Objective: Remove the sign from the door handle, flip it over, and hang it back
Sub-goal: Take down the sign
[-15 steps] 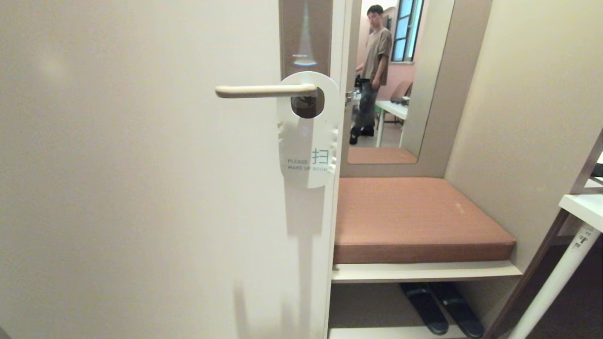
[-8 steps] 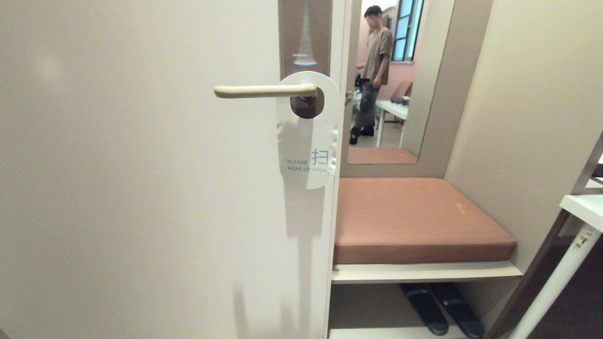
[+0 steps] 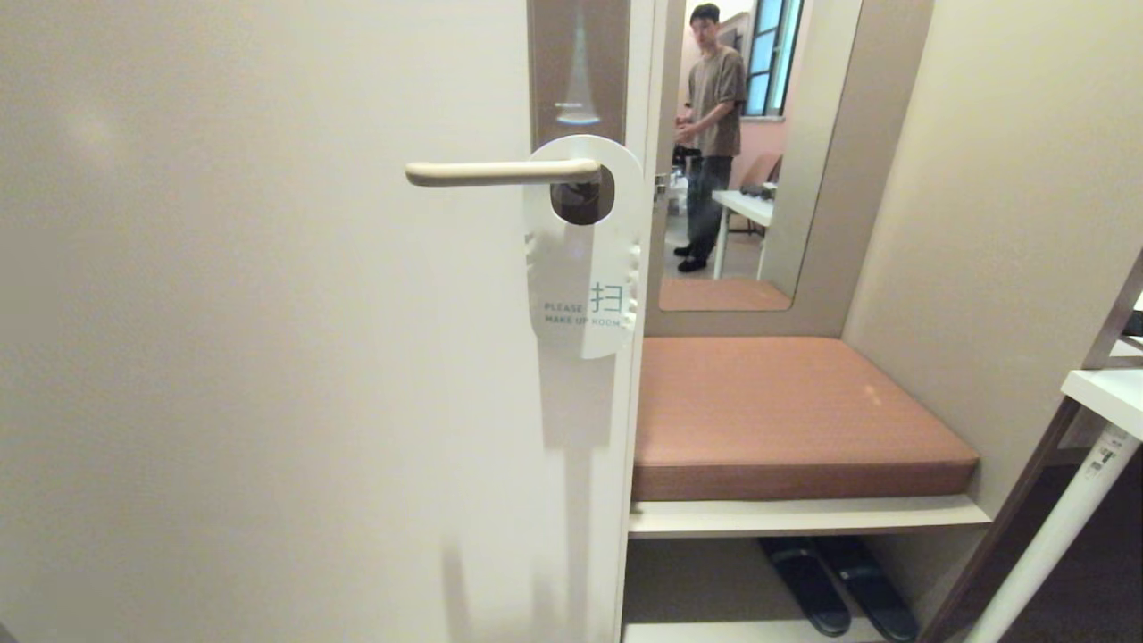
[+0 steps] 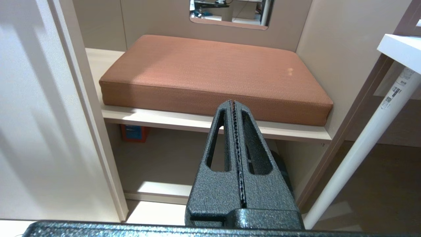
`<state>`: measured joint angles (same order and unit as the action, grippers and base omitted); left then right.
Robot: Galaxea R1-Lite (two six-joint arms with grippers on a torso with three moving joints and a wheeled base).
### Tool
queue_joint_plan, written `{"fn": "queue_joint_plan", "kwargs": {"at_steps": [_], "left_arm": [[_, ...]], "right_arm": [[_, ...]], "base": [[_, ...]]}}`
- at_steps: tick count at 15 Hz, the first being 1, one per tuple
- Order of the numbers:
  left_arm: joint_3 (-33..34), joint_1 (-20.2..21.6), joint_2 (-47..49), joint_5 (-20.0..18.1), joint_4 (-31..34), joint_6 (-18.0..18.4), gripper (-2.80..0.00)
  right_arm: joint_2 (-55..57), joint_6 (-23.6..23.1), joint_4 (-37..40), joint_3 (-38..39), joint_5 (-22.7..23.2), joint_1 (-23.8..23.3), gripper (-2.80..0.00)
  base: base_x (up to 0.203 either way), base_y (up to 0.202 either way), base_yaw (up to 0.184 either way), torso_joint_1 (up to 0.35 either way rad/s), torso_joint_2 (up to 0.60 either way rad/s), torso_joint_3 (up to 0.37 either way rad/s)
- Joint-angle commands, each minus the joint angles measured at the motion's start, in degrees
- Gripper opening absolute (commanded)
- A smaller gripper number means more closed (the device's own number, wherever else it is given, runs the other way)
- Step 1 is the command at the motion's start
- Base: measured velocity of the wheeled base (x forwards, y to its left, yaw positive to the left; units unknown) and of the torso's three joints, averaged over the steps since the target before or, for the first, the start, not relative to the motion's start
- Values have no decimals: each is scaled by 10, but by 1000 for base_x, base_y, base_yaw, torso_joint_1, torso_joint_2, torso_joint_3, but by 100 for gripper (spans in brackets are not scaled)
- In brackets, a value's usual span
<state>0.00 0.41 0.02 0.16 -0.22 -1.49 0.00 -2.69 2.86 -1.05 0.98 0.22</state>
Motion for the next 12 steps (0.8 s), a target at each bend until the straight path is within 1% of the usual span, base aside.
{"fn": "queue_joint_plan", "kwargs": {"at_steps": [1, 12], "left_arm": [[0, 0, 0, 0, 0, -1, -280], [0, 0, 0, 0, 0, -1, -280]], "right_arm": [[0, 0, 0, 0, 0, 0, -280], [0, 1, 0, 0, 0, 0, -280]], "base": [[0, 0, 0, 0, 0, 0], [0, 0, 0, 0, 0, 0]]}}
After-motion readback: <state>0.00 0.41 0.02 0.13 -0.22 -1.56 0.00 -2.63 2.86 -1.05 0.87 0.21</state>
